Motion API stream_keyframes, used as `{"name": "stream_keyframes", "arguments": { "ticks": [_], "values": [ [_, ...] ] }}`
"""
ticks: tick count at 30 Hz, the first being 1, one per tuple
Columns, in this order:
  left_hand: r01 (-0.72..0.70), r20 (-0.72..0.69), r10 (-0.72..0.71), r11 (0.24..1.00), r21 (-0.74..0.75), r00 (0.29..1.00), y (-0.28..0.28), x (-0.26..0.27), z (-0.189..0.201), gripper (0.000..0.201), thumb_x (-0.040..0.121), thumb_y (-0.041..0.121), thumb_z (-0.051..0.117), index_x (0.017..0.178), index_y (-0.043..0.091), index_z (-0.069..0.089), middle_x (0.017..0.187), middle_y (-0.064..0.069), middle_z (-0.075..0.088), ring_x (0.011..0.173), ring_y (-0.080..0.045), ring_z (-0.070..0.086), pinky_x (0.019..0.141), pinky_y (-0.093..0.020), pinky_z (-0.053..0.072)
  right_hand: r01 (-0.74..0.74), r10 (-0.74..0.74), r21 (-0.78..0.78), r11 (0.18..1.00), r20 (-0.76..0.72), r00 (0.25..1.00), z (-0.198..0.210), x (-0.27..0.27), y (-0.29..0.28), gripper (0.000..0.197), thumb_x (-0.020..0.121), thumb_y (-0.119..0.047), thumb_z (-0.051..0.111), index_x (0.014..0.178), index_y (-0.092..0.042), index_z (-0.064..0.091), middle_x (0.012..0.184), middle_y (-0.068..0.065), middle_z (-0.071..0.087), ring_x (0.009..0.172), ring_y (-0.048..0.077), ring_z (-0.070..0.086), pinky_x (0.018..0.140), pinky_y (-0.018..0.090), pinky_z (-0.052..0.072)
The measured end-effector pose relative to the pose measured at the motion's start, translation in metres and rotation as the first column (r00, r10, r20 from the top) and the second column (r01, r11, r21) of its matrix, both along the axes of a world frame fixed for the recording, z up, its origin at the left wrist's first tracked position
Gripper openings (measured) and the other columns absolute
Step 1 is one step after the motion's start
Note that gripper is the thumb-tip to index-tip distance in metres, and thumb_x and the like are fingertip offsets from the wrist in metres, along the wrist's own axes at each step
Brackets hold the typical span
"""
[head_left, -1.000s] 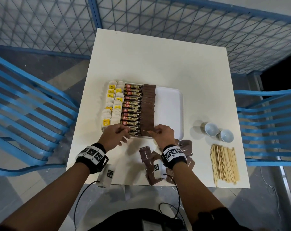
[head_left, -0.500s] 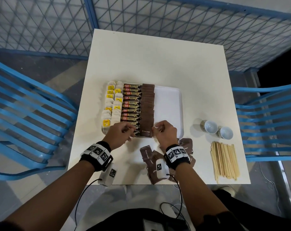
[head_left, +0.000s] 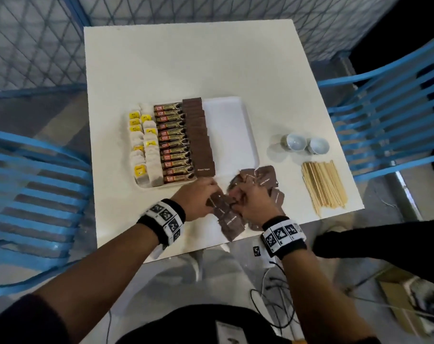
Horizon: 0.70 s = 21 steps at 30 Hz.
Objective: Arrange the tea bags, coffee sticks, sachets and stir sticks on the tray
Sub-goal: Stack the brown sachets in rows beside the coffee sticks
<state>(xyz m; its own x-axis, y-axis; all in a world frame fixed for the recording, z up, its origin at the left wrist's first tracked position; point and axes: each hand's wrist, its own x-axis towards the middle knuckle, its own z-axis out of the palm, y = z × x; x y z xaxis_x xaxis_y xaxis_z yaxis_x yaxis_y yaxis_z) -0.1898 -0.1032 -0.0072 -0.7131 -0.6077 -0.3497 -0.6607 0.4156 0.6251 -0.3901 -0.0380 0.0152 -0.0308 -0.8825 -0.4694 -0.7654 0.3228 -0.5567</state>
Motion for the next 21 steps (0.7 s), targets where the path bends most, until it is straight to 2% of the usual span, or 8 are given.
{"name": "stream_keyframes", "arguments": {
  "ticks": [1,3,6,10,14,18,21],
  "values": [
    [0.039,0.028,-0.039,0.999,-0.011,0.999,0.002,-0.002,-0.002,0.050,0.081,0.026,0.081,0.128,0.020,0.064,0.127,0.002,0.055,0.113,-0.019,0.054,0.092,-0.039,0.051,-0.028,0.029,0.011,1.000,-0.044,0.999,-0.001,-0.002,0.009,0.034,0.078,-0.009,0.078,0.109,-0.020,0.068,0.109,0.001,0.066,0.098,0.018,0.061,0.088,0.022,0.050],
    [0.106,0.092,-0.102,0.993,-0.046,0.991,0.005,-0.005,-0.007,0.059,0.081,0.026,0.082,0.135,0.021,0.058,0.134,0.002,0.050,0.121,-0.020,0.049,0.095,-0.043,0.051,-0.057,0.060,0.032,0.998,-0.105,0.993,-0.005,-0.003,0.024,0.050,0.074,-0.015,0.083,0.119,-0.021,0.062,0.133,0.005,0.051,0.114,0.024,0.055,0.103,0.035,0.047],
    [0.138,0.118,-0.128,0.987,-0.082,0.985,0.006,-0.009,-0.010,0.063,0.082,0.024,0.081,0.139,0.020,0.054,0.138,-0.001,0.047,0.126,-0.023,0.045,0.095,-0.047,0.051,-0.055,0.061,0.039,0.998,-0.165,0.984,-0.012,0.003,0.032,0.066,0.074,-0.017,0.084,0.132,-0.018,0.052,0.146,0.010,0.036,0.121,0.034,0.054,0.108,0.045,0.045],
    [0.146,0.115,-0.135,0.985,-0.094,0.984,0.002,-0.012,-0.011,0.067,0.081,0.025,0.082,0.141,0.019,0.052,0.135,-0.002,0.049,0.124,-0.024,0.047,0.095,-0.047,0.051,-0.041,0.049,0.042,0.998,-0.202,0.978,-0.025,0.010,0.030,0.075,0.075,-0.011,0.082,0.140,-0.013,0.045,0.146,0.012,0.037,0.124,0.036,0.053,0.110,0.046,0.044],
    [0.156,0.126,-0.144,0.983,-0.093,0.982,-0.002,-0.014,-0.012,0.056,0.081,0.028,0.082,0.131,0.017,0.059,0.125,-0.003,0.054,0.117,-0.025,0.051,0.092,-0.047,0.050,-0.030,0.033,0.014,0.999,-0.201,0.979,-0.029,0.014,0.026,0.071,0.075,-0.009,0.079,0.139,-0.013,0.049,0.139,0.012,0.041,0.119,0.036,0.054,0.104,0.048,0.048],
    [0.141,0.131,-0.122,0.979,-0.144,0.984,-0.004,-0.013,-0.012,0.052,0.081,0.030,0.082,0.126,0.019,0.061,0.124,-0.002,0.056,0.116,-0.024,0.048,0.092,-0.039,0.045,-0.023,0.018,-0.022,0.999,-0.227,0.974,-0.030,0.018,0.021,0.057,0.071,-0.013,0.081,0.123,-0.011,0.059,0.129,0.011,0.047,0.113,0.034,0.054,0.099,0.047,0.050],
    [0.145,0.133,-0.119,0.967,-0.208,0.984,-0.005,-0.012,-0.011,0.049,0.079,0.035,0.082,0.121,0.020,0.061,0.121,0.000,0.057,0.114,-0.023,0.045,0.092,-0.038,0.040,0.006,-0.016,-0.057,0.998,-0.176,0.984,-0.031,0.020,0.019,0.045,0.067,-0.013,0.081,0.110,-0.014,0.065,0.110,0.010,0.061,0.099,0.033,0.058,0.087,0.045,0.053]
  ]
}}
